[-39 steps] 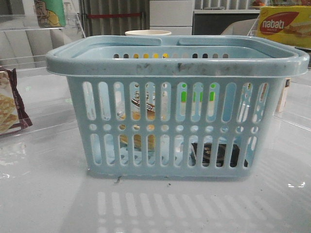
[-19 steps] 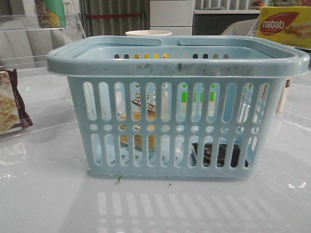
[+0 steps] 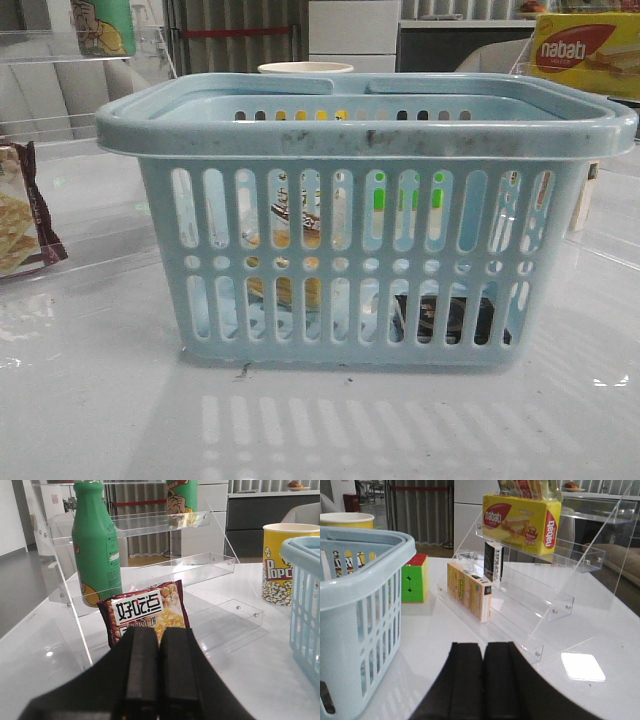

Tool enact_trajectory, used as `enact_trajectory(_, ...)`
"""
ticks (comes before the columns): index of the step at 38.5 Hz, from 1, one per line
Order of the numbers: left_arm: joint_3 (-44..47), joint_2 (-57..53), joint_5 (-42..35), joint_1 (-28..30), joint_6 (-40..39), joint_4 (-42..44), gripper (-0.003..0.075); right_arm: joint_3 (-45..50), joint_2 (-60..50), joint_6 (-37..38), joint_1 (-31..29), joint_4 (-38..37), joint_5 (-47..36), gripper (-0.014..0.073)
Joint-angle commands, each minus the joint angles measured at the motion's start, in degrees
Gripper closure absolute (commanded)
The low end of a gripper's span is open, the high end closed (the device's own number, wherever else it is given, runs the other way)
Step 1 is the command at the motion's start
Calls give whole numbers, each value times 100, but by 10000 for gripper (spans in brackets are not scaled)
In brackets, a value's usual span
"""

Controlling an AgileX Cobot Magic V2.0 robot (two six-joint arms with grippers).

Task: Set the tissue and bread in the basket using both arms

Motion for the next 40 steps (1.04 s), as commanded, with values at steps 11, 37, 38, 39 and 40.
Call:
enact_trajectory(11, 6, -100, -535, -49, -31, 5, 625, 4, -107, -471, -29, 464, -872, 538)
enact_trajectory(37, 6, -100, -535, -49, -31, 5, 625, 4, -107, -471, -29, 531, -813, 538)
enact_trajectory(38, 6, -100, -535, -49, -31, 5, 625, 4, -107, -471, -29, 531, -813, 538)
enact_trajectory(39, 6, -100, -535, -49, -31, 5, 626, 4, -107, -471, -29, 531, -813, 538)
enact_trajectory(40, 6, -100, -535, -49, -31, 5, 625, 4, -107, -471, -29, 531, -813, 538)
